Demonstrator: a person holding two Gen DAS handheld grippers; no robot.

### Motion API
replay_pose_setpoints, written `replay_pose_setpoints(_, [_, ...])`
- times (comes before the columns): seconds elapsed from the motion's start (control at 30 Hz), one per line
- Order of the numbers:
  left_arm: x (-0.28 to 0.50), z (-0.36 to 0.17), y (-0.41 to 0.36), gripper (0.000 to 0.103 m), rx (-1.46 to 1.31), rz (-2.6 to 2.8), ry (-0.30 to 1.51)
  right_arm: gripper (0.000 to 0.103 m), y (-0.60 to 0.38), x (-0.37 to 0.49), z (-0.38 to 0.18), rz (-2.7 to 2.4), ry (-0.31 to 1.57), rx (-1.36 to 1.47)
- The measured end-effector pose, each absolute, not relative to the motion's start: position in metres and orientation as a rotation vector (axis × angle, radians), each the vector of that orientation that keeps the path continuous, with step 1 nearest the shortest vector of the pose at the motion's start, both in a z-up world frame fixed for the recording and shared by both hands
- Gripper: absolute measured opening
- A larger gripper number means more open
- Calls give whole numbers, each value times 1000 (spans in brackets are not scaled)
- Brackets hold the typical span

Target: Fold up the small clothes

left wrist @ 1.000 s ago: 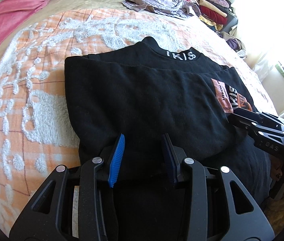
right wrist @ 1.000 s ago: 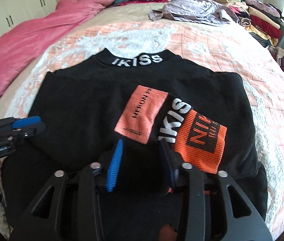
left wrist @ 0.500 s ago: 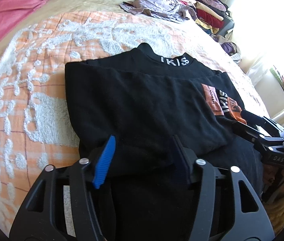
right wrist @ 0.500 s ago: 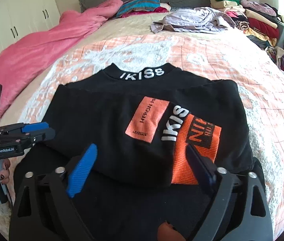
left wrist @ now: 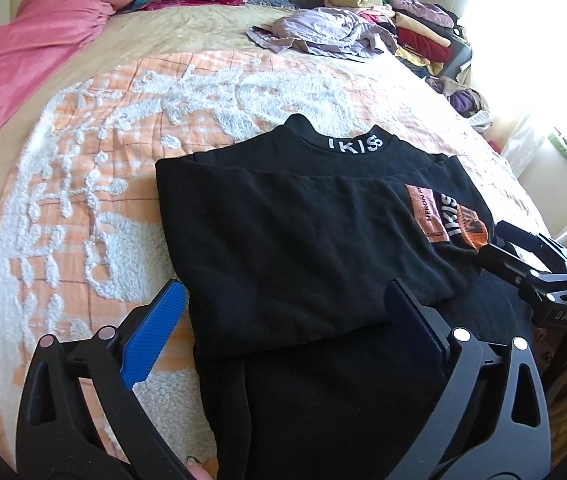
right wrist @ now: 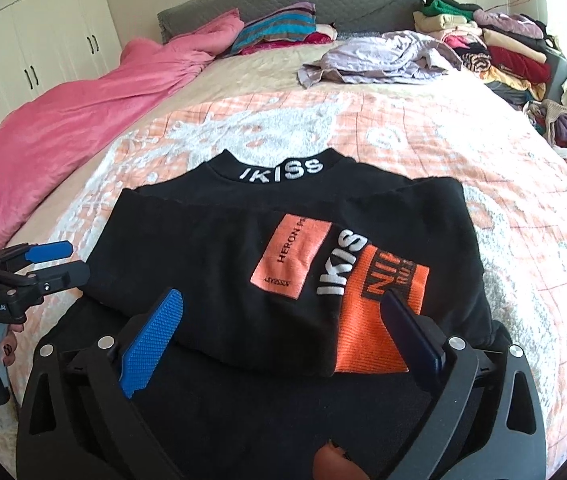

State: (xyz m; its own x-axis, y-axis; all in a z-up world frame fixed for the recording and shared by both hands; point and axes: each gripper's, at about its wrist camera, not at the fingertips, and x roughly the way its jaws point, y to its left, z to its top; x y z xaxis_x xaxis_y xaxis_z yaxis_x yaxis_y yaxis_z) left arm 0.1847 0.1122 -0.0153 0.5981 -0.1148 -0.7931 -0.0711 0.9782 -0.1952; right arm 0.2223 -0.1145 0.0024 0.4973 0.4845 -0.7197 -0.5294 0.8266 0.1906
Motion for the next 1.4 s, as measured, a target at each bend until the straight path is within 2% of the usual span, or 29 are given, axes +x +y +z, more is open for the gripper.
replay_pose_setpoints(1.0, [129,8,99,93,-198,-2,860,98,-142,179,48,638,709,56])
replay_pose_setpoints(1.4, [100,8,103,93,-233,16,831,98,-181,150,47,613,684,143])
